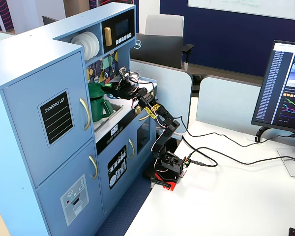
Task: Pick up the lid from the counter and put it on the green recipient
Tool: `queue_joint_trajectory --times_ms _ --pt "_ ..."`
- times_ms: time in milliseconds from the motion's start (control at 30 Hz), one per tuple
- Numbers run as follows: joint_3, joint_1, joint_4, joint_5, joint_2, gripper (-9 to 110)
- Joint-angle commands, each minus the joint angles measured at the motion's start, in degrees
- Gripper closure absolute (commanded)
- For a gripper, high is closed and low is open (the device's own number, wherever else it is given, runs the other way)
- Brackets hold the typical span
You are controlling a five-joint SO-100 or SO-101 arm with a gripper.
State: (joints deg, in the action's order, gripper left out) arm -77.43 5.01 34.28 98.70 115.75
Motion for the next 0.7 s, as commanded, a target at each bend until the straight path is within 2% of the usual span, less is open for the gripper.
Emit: queue_joint_trajectory --times_ms 0,667 --pt "4.57 -1.32 -2.37 0.35 -0.26 102" --pt "3.78 -1.49 -3.43 0.26 -2.46 102"
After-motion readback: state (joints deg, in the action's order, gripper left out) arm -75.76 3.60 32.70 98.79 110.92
